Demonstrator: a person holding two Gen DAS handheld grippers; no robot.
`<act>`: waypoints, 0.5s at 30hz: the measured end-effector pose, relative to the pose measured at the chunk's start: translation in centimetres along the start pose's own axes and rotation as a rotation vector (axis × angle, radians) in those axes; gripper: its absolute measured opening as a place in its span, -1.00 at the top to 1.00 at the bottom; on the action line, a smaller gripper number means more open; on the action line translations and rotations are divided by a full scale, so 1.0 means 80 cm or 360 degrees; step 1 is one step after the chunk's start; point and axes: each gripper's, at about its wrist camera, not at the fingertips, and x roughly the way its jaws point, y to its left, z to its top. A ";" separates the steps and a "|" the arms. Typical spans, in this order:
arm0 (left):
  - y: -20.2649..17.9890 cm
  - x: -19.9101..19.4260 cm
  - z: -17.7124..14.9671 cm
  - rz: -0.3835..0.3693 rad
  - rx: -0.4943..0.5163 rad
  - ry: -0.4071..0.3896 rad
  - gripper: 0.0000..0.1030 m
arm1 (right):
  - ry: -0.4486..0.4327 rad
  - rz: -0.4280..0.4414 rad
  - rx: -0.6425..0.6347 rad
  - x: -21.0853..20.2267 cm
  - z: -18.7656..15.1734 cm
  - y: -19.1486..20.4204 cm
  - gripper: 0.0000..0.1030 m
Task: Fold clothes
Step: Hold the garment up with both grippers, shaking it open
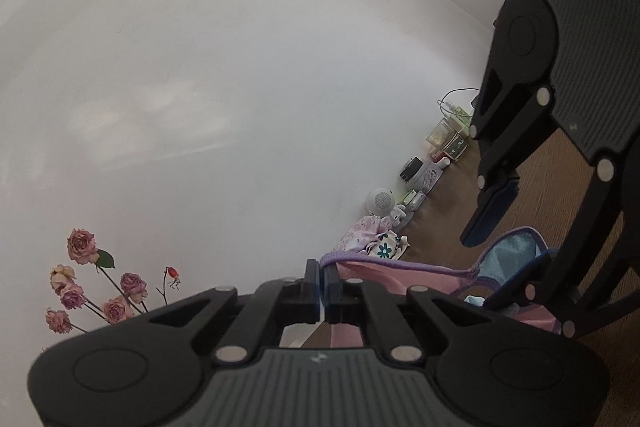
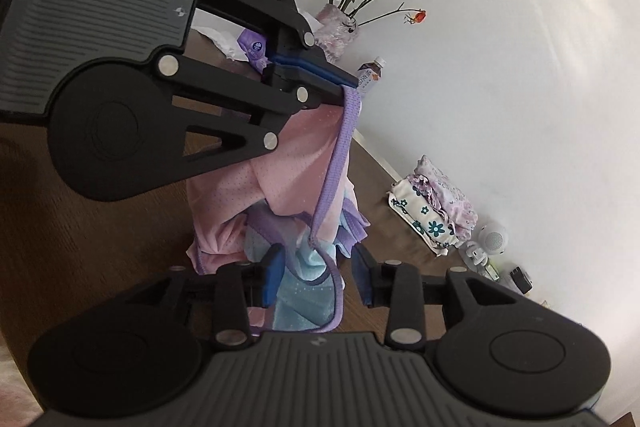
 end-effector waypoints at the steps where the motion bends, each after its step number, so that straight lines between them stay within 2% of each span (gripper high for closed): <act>1: -0.001 -0.001 0.000 -0.0001 0.0008 -0.0001 0.98 | 0.0016 0.0000 -0.0008 0.002 0.001 -0.001 0.34; 3: -0.001 -0.003 0.000 -0.0004 0.0022 -0.0001 0.98 | 0.0045 -0.0007 -0.0025 0.005 0.002 -0.004 0.67; 4: -0.002 -0.003 -0.001 -0.0003 0.0030 0.0005 0.98 | 0.0050 -0.0033 -0.0038 0.006 0.002 -0.004 0.95; 7: -0.003 -0.001 -0.004 -0.0009 0.0048 0.0044 0.91 | 0.0031 -0.0148 -0.0062 0.003 0.001 -0.003 0.97; 9: -0.004 -0.001 -0.007 -0.0044 0.0045 0.0081 0.89 | 0.0005 -0.0189 0.0010 0.002 0.002 -0.010 0.97; 11: -0.004 -0.001 -0.011 -0.0133 0.0016 0.0131 0.72 | -0.0020 -0.0229 0.0081 0.000 0.003 -0.016 0.97; 15: 0.005 -0.001 -0.018 -0.0307 -0.0066 0.0234 0.64 | -0.0075 -0.0308 0.0224 -0.003 0.003 -0.029 0.97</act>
